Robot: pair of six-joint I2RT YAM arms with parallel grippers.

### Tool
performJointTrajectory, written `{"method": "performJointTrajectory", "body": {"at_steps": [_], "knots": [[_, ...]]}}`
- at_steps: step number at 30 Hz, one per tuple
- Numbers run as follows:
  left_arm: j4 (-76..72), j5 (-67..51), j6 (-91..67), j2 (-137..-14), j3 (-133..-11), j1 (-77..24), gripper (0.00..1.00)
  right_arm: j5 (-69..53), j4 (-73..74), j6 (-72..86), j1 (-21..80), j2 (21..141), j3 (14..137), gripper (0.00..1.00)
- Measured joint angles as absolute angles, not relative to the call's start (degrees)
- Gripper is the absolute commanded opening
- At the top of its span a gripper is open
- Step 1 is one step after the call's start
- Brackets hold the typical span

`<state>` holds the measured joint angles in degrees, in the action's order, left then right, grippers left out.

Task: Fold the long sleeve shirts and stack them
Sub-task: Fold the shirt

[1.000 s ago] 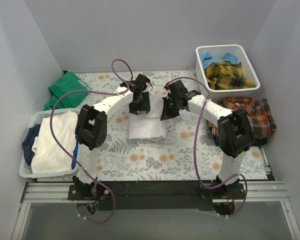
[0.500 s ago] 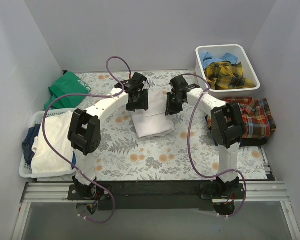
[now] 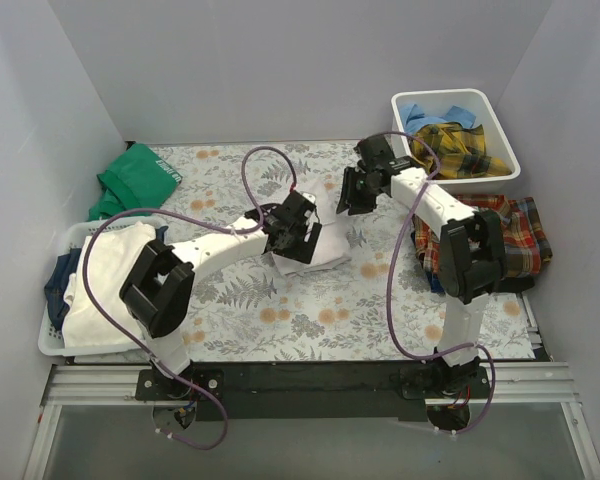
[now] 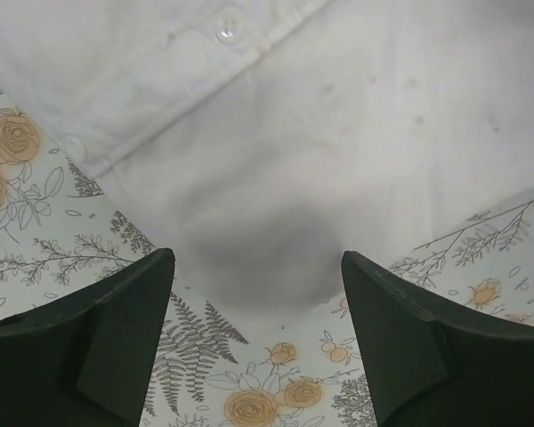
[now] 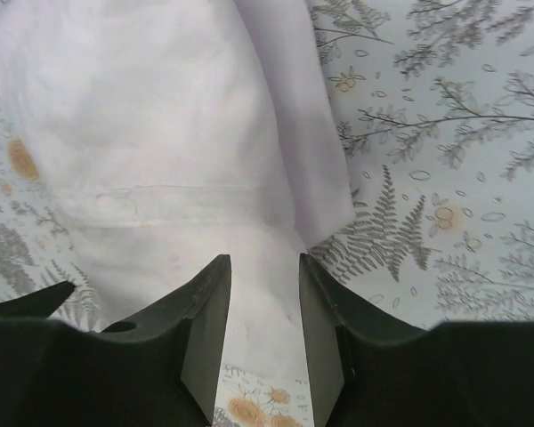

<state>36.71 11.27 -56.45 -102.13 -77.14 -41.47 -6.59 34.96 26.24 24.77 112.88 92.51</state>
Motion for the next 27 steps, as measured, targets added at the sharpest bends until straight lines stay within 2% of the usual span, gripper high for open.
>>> {"method": "performJointTrajectory", "body": {"at_steps": [7, 14, 21, 27], "knots": [[27.6, 17.5, -51.1, -97.3, -67.3, -46.1, 0.78, -12.3, 34.5, 26.6, 18.5, 106.4, 88.3, 0.44], [25.6, 23.3, -51.5, -96.9, -68.4, -46.4, 0.82, -15.4, 36.0, 24.2, 21.8, 105.4, 83.4, 0.44], [29.1, 21.5, -58.7, -96.9, -79.3, -38.5, 0.82, -15.9, 36.2, 22.7, 33.3, 107.1, 87.3, 0.43], [34.0, 19.6, -64.9, -95.7, -80.3, -28.1, 0.82, -18.0, 35.7, 22.5, 39.3, 117.2, 98.1, 0.43]]}}
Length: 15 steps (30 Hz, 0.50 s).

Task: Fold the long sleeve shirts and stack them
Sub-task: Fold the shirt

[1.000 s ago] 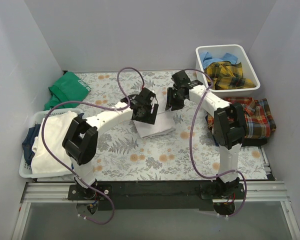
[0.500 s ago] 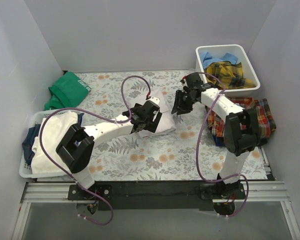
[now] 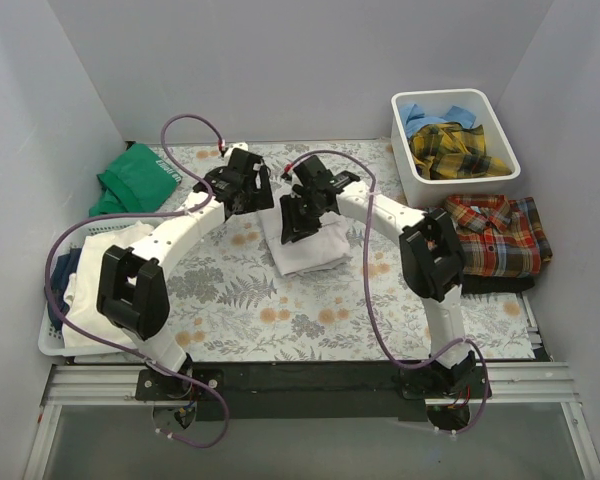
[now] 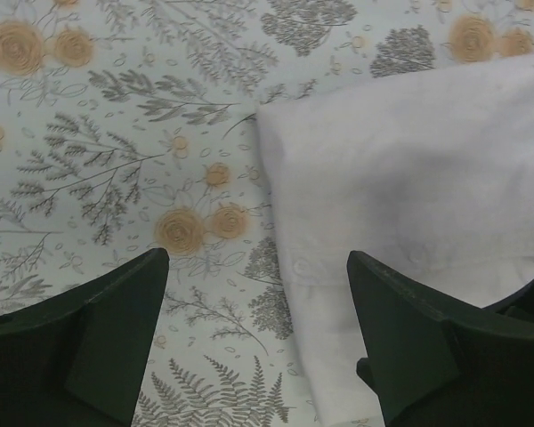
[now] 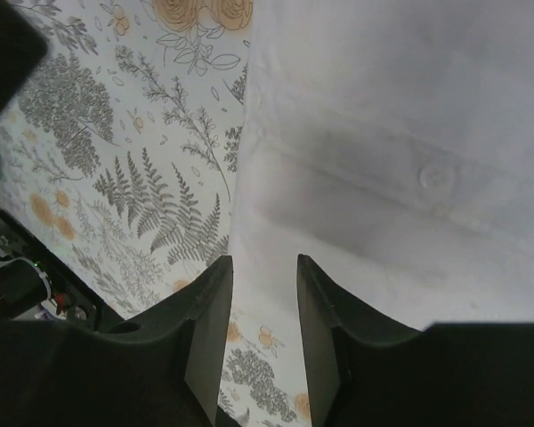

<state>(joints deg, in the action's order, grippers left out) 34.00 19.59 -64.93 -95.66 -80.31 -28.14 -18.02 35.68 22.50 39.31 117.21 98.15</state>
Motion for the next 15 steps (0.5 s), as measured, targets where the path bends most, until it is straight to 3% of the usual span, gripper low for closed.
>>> {"method": "performJointTrajectory", "body": {"at_steps": [8, 15], "knots": [[40.4, 17.9, -69.2, -95.7, -80.4, -23.0, 0.82, -19.2, 35.4, 22.3, 40.9, 125.7, 97.5, 0.41], [39.4, 12.4, -66.7, -95.9, -80.4, -22.2, 0.79, -18.8, 32.7, 20.1, 41.0, 116.9, 83.4, 0.41]]}}
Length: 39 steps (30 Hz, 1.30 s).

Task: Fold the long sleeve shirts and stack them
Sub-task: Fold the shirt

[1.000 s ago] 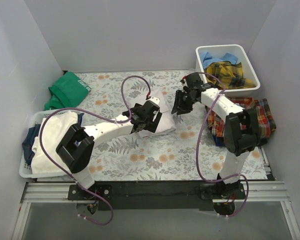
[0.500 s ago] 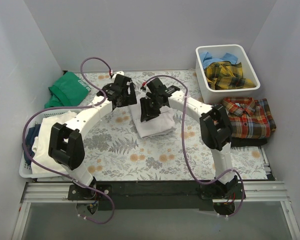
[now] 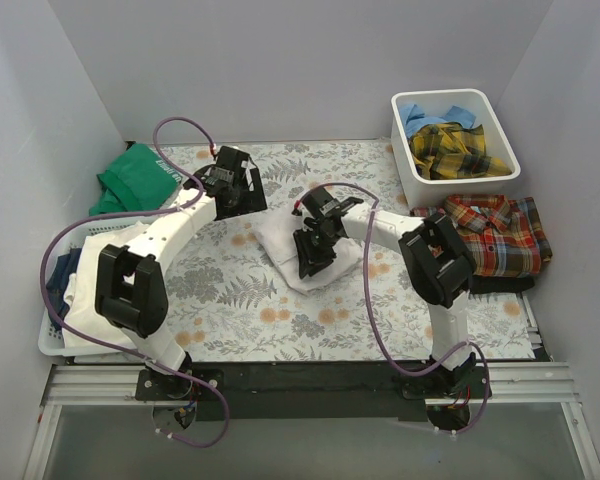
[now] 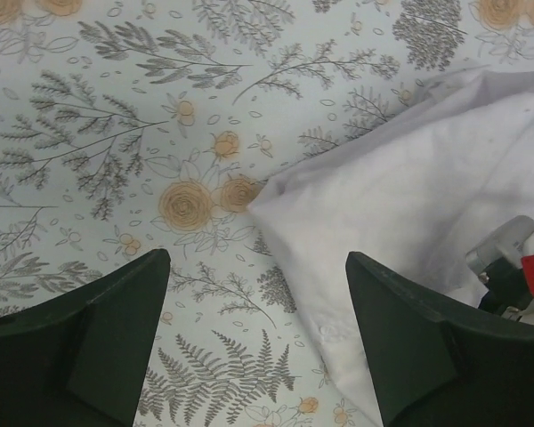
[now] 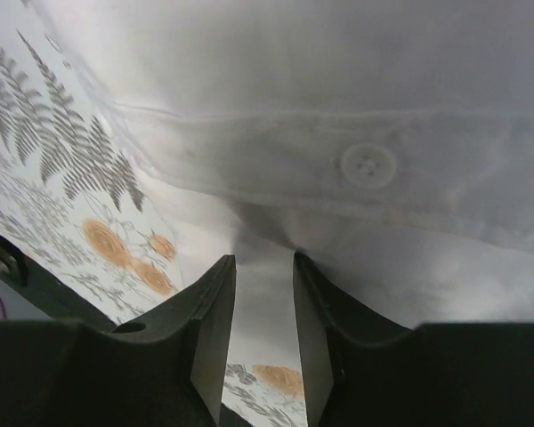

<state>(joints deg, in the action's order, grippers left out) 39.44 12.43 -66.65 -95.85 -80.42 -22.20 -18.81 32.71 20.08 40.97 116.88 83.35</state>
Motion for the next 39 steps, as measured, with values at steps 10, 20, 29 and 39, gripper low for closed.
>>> {"method": "performJointTrajectory", "body": {"at_steps": [10, 20, 29, 39], "knots": [[32.5, 4.2, -59.7, -96.1, -74.3, -25.6, 0.77, -12.1, 37.4, 13.9, 40.1, 105.6, 71.2, 0.41], [30.5, 3.2, -57.2, -95.9, -73.6, -38.1, 0.77, -6.8, 36.0, 20.3, 33.4, 84.8, 70.6, 0.41], [30.0, 5.4, -59.4, -100.7, -74.6, -38.9, 0.76, -7.5, 35.1, 24.4, 27.0, 83.7, 65.2, 0.41], [36.0, 19.3, -63.9, -116.4, -84.0, -39.4, 0.74, -11.4, 33.8, 27.3, 23.7, 81.8, 58.2, 0.48]]}}
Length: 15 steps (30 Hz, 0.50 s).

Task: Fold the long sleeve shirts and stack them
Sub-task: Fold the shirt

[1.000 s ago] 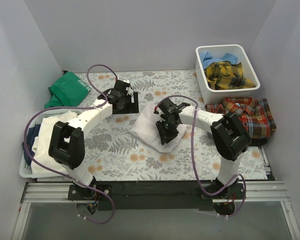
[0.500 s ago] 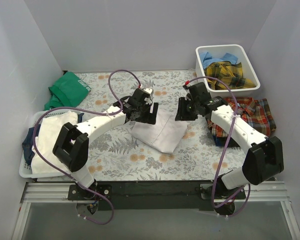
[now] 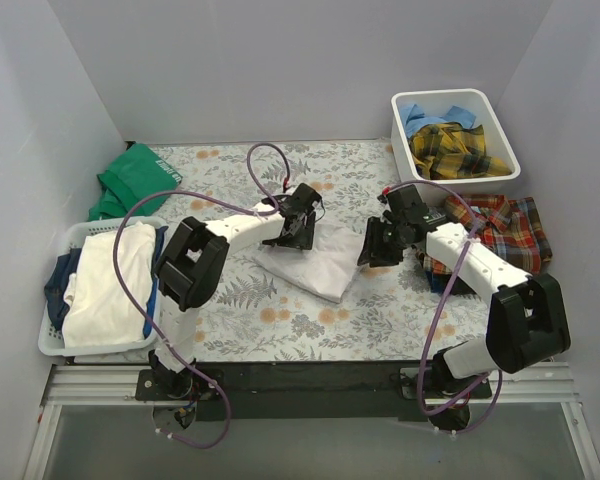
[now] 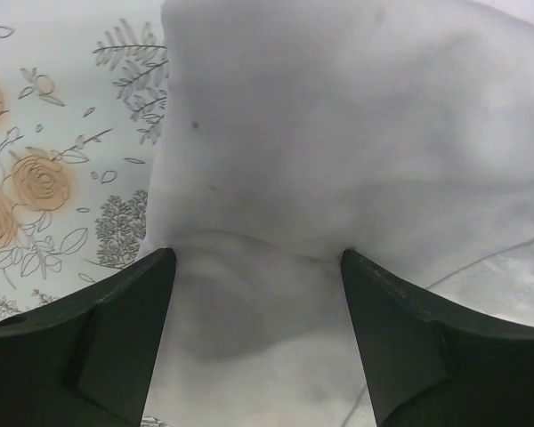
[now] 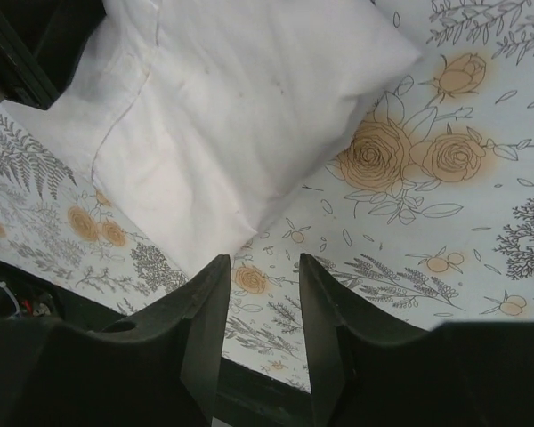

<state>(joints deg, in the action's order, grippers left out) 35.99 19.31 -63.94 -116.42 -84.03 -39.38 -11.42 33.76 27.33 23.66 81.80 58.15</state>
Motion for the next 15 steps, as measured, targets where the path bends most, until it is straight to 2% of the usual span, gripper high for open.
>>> {"method": "performJointTrajectory", "body": {"at_steps": [5, 6, 7, 10, 15], "knots": [[38.9, 22.3, -69.2, -116.7, -84.7, -38.9, 0.74, -14.9, 32.1, 28.0, 22.1, 81.6, 54.7, 0.64], [39.5, 22.3, -70.2, -116.7, -84.8, -38.3, 0.74, -15.8, 31.5, 28.1, 22.1, 82.0, 54.2, 0.69], [39.9, 22.2, -70.9, -116.6, -84.8, -37.9, 0.74, -16.6, 30.9, 28.2, 22.1, 82.3, 53.8, 0.79], [41.0, 21.8, -72.4, -116.4, -84.8, -36.1, 0.74, -19.8, 26.6, 28.6, 22.1, 84.2, 52.2, 0.93], [43.0, 20.4, -74.5, -116.3, -85.1, -34.6, 0.73, -25.7, 16.4, 31.4, 21.2, 88.4, 47.9, 0.96]]}}
